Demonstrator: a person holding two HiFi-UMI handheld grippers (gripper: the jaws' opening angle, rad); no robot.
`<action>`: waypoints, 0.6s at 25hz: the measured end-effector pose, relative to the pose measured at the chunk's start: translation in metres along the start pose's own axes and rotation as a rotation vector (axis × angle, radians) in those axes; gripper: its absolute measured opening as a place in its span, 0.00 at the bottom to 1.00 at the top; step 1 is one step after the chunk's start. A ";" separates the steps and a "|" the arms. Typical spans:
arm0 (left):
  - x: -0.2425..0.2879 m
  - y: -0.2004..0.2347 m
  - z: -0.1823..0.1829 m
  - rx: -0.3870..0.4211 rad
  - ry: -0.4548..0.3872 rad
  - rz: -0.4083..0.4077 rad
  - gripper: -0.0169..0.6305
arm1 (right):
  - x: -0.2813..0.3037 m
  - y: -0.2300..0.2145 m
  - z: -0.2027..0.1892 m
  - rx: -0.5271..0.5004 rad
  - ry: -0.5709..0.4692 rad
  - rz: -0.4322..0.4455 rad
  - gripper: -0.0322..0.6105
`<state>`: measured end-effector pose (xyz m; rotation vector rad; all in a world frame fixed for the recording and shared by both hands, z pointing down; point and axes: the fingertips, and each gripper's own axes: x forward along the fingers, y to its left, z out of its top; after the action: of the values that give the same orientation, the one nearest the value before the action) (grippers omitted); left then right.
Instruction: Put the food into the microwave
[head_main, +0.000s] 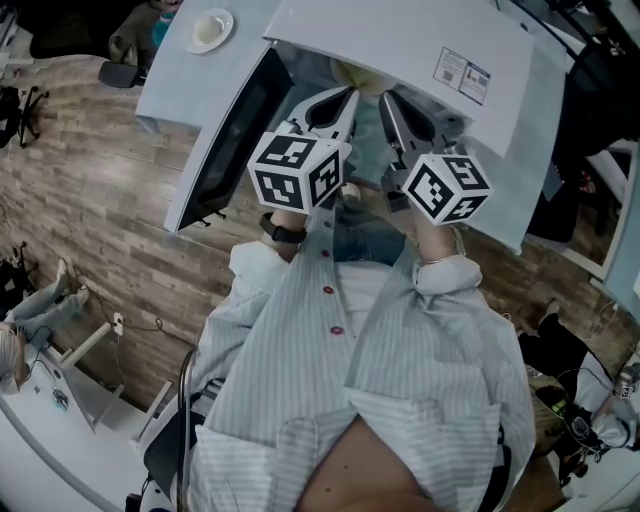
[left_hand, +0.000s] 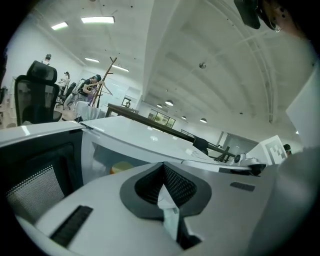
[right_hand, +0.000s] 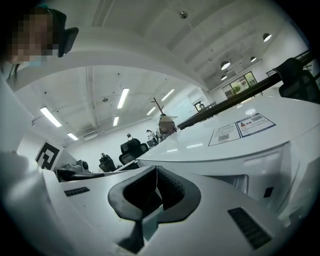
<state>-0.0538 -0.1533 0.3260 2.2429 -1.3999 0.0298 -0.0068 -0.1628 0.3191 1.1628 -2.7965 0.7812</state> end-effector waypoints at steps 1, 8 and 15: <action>-0.003 -0.003 0.001 0.000 -0.005 -0.010 0.04 | -0.002 0.002 0.002 -0.003 -0.006 0.006 0.11; -0.018 -0.022 0.008 0.002 -0.018 -0.078 0.04 | -0.015 0.014 0.015 -0.020 -0.035 0.044 0.10; -0.026 -0.034 0.015 0.032 -0.028 -0.107 0.04 | -0.026 0.016 0.020 -0.013 -0.052 0.043 0.10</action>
<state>-0.0408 -0.1254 0.2921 2.3499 -1.3007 -0.0152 0.0049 -0.1447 0.2898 1.1411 -2.8731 0.7459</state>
